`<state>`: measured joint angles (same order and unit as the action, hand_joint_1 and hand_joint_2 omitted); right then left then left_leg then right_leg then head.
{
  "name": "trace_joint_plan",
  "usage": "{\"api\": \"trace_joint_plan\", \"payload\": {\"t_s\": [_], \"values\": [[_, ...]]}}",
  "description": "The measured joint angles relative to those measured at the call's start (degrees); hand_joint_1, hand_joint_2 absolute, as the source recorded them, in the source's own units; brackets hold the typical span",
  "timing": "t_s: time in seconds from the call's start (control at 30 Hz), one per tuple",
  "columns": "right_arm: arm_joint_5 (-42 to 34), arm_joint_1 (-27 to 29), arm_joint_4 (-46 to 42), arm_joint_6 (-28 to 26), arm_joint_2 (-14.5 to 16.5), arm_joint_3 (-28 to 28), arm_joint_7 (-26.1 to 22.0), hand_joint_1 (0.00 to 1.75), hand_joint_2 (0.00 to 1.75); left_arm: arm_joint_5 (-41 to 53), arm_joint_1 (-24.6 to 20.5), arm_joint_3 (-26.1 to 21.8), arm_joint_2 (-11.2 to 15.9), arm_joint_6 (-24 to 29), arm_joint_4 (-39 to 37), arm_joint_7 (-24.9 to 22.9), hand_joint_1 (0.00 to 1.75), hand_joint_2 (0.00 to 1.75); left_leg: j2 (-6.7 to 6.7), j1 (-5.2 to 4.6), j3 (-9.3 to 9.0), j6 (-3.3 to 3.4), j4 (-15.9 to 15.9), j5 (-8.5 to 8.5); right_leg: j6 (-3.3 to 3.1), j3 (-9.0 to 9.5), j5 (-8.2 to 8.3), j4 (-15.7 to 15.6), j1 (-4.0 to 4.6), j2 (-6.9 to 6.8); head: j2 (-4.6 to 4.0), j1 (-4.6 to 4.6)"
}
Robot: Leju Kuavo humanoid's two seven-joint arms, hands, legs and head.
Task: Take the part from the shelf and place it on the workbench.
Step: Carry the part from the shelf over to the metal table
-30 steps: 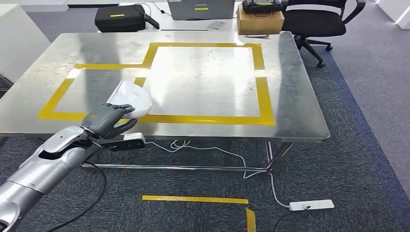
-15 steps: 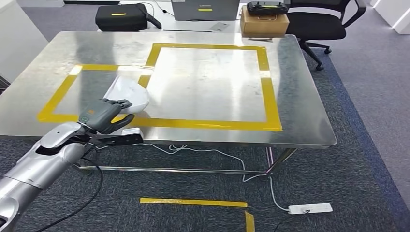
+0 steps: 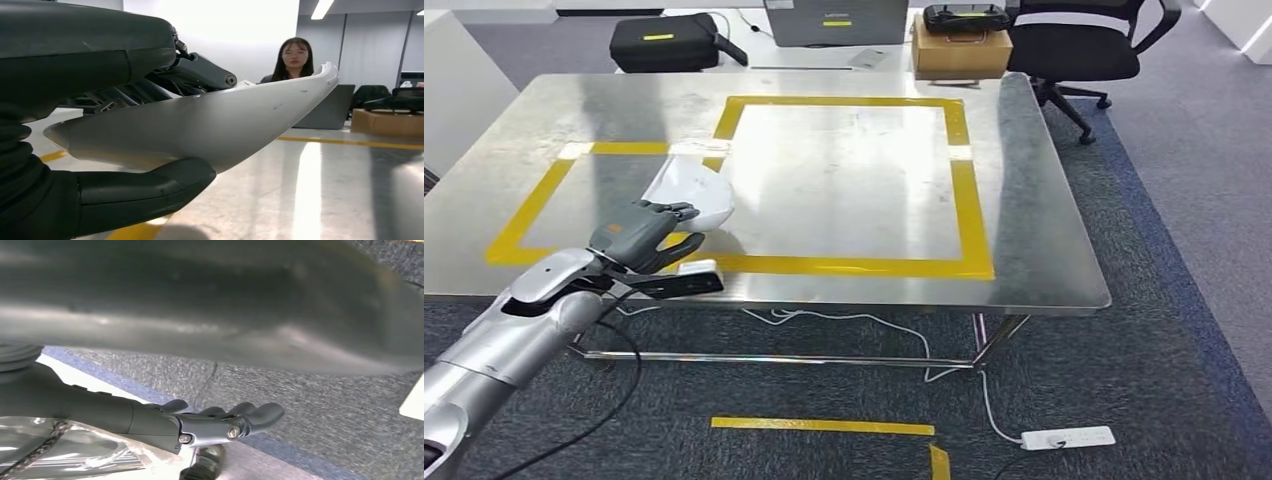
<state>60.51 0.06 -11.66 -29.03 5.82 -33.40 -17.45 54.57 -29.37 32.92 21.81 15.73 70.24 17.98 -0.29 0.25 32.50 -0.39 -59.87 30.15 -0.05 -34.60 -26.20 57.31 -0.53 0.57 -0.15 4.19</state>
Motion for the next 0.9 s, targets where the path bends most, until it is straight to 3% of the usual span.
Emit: {"api": "trace_joint_plan", "payload": {"t_s": [0.1,0.13,0.17,0.2,0.27,0.33,0.47,0.7,0.9], "values": [[0.01,-0.05,-0.01,0.00,0.04,-0.02,-0.03,0.00,0.00,-0.06,-0.14,0.01,0.01,0.02,-0.22,-0.18,1.75,1.75,0.04,0.20,5.36,-0.53,-10.54,4.16,-0.56,0.58,-0.35,-0.11,-0.05,-0.07,0.00,0.11],[0.01,-0.04,0.00,0.00,0.04,-0.05,-0.03,0.00,0.00,-0.06,-0.05,0.02,0.00,0.03,-0.39,-0.23,1.75,1.75,0.04,0.27,6.95,-0.63,-13.12,4.49,-0.62,0.75,-0.48,-0.10,-0.03,-0.05,0.00,0.10],[0.01,-0.03,0.00,0.00,0.04,-0.11,-0.03,0.00,0.00,-0.07,0.01,0.03,0.00,0.03,-0.57,-0.26,1.75,1.75,0.04,0.31,7.70,-0.65,-13.76,3.75,-0.63,0.91,-0.62,-0.08,-0.03,-0.01,0.00,0.10],[0.02,-0.02,-0.01,0.00,0.07,-0.18,-0.03,0.00,0.00,-0.07,0.00,0.03,0.00,0.03,-0.74,-0.28,1.75,1.75,0.04,0.34,7.41,-0.60,-12.21,1.99,-0.58,1.11,-0.77,-0.04,-0.02,0.04,0.00,0.12],[0.05,-0.03,0.00,0.01,0.13,-0.31,-0.03,0.00,0.00,-0.11,-0.33,0.02,0.00,0.01,-1.04,-0.32,1.75,1.75,0.06,0.30,4.80,-0.19,-5.23,-2.49,-0.30,1.54,-1.11,0.04,0.00,0.12,0.00,0.09],[0.13,-0.08,0.01,0.04,0.19,-0.42,-0.05,0.00,0.00,-0.21,-1.17,0.01,-0.08,-0.24,-1.49,-0.38,1.75,1.75,0.09,0.11,2.62,0.27,0.35,-4.54,0.15,1.47,-1.34,0.20,0.18,0.15,0.00,0.06],[0.10,-0.13,-0.02,0.10,0.19,-0.58,-0.48,0.00,0.00,-0.57,-3.47,0.03,-0.97,-1.08,-3.34,-0.49,1.75,1.75,-0.09,0.05,2.39,0.10,2.02,-4.47,0.00,1.11,-1.40,0.19,0.42,-0.05,0.00,-0.02],[0.19,-0.19,-0.02,0.17,0.19,-1.08,-0.35,0.00,0.00,-0.60,-5.71,0.16,-2.16,-1.37,-5.52,-0.40,1.75,1.75,-0.09,-0.18,2.40,0.63,1.97,-4.39,0.79,1.41,-1.03,-0.46,0.20,0.00,0.00,0.00],[0.82,-0.19,-0.02,0.17,0.19,-1.40,-0.05,0.00,0.00,-0.75,-6.16,0.24,-2.49,-1.16,-6.32,-0.21,1.75,1.75,-0.09,-0.25,2.38,0.69,1.95,-4.42,0.98,1.39,-1.00,-0.48,0.10,0.00,0.00,0.02]]}}
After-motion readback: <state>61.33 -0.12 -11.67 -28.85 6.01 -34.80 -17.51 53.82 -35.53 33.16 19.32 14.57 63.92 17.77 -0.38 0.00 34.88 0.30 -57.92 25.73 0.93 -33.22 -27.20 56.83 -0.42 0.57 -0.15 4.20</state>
